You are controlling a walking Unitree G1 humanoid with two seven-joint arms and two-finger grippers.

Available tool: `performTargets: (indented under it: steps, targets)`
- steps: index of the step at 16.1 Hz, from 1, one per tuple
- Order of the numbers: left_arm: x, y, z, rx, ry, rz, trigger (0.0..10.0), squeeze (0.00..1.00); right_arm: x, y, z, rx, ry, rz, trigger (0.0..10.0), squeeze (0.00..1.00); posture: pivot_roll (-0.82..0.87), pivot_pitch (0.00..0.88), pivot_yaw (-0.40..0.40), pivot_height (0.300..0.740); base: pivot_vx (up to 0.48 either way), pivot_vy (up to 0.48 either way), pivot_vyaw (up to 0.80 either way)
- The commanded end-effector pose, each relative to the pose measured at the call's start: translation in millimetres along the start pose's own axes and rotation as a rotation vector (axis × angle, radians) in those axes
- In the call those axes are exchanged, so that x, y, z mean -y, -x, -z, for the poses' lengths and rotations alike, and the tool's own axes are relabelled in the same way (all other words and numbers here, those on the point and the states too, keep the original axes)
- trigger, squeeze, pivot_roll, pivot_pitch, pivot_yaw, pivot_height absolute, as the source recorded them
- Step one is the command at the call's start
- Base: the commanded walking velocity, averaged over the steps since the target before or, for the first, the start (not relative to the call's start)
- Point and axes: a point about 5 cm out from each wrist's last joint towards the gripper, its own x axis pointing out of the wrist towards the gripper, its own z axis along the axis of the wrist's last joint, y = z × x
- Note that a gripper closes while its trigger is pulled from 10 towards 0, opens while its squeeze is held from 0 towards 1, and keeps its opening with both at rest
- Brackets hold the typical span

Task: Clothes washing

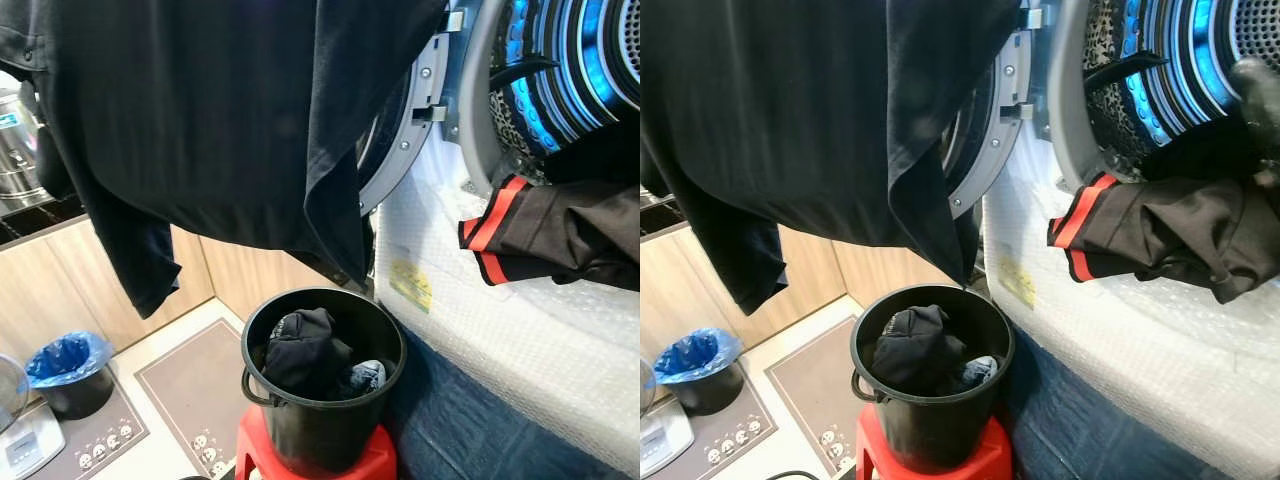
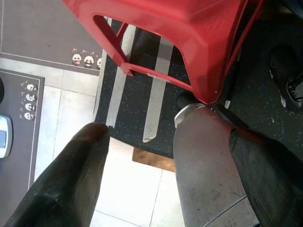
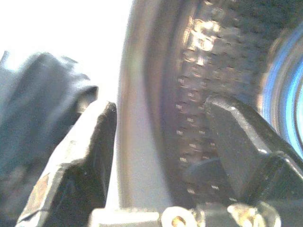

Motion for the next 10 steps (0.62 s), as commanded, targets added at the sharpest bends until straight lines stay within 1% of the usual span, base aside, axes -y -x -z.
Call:
performTargets:
  steps: [1, 2, 3, 4, 5, 6, 7, 9, 10]
  targets:
    - [3.7, 2.6, 19.2, -0.083, -0.006, 0.017, 10.0, 0.00, -11.9, 1.6, -3.3, 0.017, -0.044, -0.081, 10.0, 0.00, -0.12, 0.000, 0.052, 0.740, 0.000, 0.000, 0.00]
    - [3.9, 2.3, 18.1, -0.081, -0.007, 0.016, 10.0, 0.00, -30.7, 13.2, 1.9, -0.024, -0.095, -0.210, 10.0, 0.00, -0.13, 0.000, 0.052, 0.740, 0.000, 0.000, 0.00]
    - [3.8, 2.2, 17.3, -0.080, -0.008, 0.015, 10.0, 0.00, -39.8, 17.6, 8.7, -0.082, -0.108, -0.258, 10.0, 0.00, -0.13, 0.000, 0.052, 0.740, 0.000, 0.000, 0.00]
    - [3.1, 1.8, 15.4, -0.076, -0.008, 0.014, 10.0, 0.00, -55.9, 25.5, 20.3, -0.173, -0.109, -0.343, 10.0, 0.00, -0.13, 0.000, 0.054, 0.740, 0.000, 0.000, 0.00]
    - [2.5, 1.5, 14.0, -0.072, -0.009, 0.014, 10.0, 0.00, -65.0, 29.9, 24.1, -0.211, -0.113, -0.389, 10.0, 0.00, -0.13, 0.000, 0.054, 0.740, 0.000, 0.000, 0.00]
    - [1.1, 1.2, 11.9, -0.067, -0.010, 0.013, 10.0, 0.00, -73.5, 35.0, 28.5, -0.260, -0.134, -0.439, 10.0, 0.00, -0.13, 0.000, 0.055, 0.740, 0.000, 0.000, 0.00]
    - [-0.7, 0.9, 10.3, -0.063, -0.011, 0.012, 10.0, 0.00, -80.8, 39.3, 33.1, -0.311, -0.128, -0.486, 10.0, 0.00, -0.13, 0.000, 0.056, 0.740, 0.000, 0.000, 0.00]
    - [-1.5, 0.8, 9.8, -0.061, -0.013, 0.012, 10.0, 0.00, -88.0, 46.6, 41.0, -0.406, -0.124, -0.536, 10.0, 0.00, -0.14, 0.000, 0.057, 0.740, 0.000, 0.000, 0.00]
    - [-1.7, 0.8, 9.7, -0.061, -0.013, 0.012, 10.0, 0.00, -91.0, 49.2, 43.0, -0.427, -0.123, -0.553, 10.0, 0.00, -0.14, 0.000, 0.057, 0.740, 0.000, 0.000, 0.00]
